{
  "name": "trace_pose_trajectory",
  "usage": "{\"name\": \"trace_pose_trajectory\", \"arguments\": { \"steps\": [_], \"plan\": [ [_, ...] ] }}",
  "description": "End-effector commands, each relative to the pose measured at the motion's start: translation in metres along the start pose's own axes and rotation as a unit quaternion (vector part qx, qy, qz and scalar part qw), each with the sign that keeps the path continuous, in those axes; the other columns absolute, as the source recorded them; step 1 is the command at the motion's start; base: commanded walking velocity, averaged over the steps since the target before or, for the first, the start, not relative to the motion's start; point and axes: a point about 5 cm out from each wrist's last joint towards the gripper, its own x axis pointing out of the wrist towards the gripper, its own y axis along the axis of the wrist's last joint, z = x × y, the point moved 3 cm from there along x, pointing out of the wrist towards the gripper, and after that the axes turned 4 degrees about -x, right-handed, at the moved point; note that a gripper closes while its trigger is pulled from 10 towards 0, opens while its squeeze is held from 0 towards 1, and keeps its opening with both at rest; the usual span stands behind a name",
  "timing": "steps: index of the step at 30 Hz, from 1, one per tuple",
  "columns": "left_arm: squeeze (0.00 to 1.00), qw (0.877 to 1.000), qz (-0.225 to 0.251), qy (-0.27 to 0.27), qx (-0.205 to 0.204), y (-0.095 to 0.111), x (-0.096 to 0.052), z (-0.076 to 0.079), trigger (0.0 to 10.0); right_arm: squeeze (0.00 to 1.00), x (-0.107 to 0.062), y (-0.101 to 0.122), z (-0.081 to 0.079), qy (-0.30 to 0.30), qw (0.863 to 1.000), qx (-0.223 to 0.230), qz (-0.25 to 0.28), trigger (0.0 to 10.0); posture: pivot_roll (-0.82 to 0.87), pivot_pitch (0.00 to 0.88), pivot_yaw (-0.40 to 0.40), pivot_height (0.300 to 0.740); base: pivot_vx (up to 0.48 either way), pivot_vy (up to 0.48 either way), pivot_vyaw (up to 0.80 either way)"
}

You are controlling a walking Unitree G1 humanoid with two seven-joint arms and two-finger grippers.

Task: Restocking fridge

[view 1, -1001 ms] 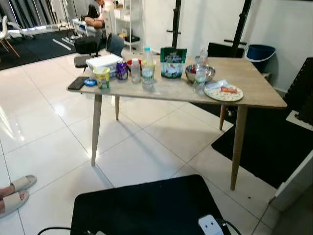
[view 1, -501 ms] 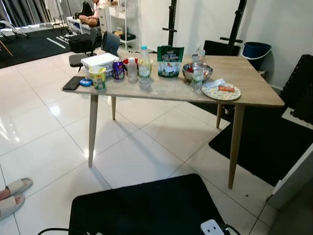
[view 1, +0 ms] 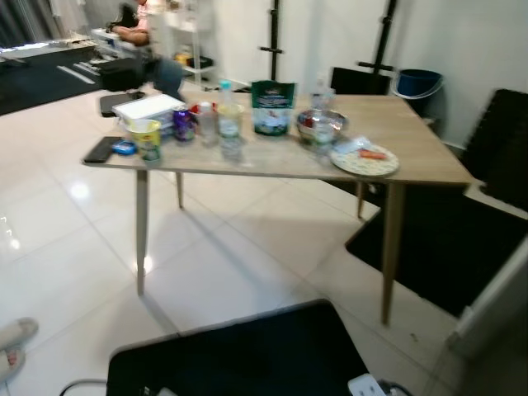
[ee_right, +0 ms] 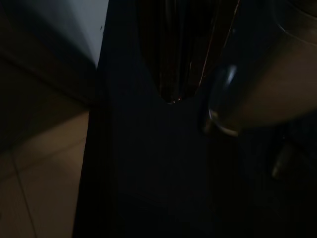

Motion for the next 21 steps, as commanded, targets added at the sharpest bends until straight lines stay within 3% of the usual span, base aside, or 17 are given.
{"name": "trace_pose_trajectory", "arguments": {
  "steps": [1, 21],
  "plan": [
    [0.00, 0.999, -0.002, -0.050, -0.003, -0.0024, 0.0012, 0.0296, 10.0, 0.00, 0.0014, 0.0031, -0.0066, 0.007, 1.000, 0.001, 0.003, 10.0, -0.04, 0.000, -0.019, 0.740, 0.409, 0.000, 0.00],
    [0.00, 0.999, -0.005, -0.050, 0.001, -0.0048, 0.0009, 0.0292, 10.0, 0.00, 0.0013, 0.0017, -0.0059, -0.002, 1.000, -0.010, 0.000, 10.0, -0.04, 0.000, -0.016, 0.740, 0.413, 0.000, 0.00]
  ]
}}
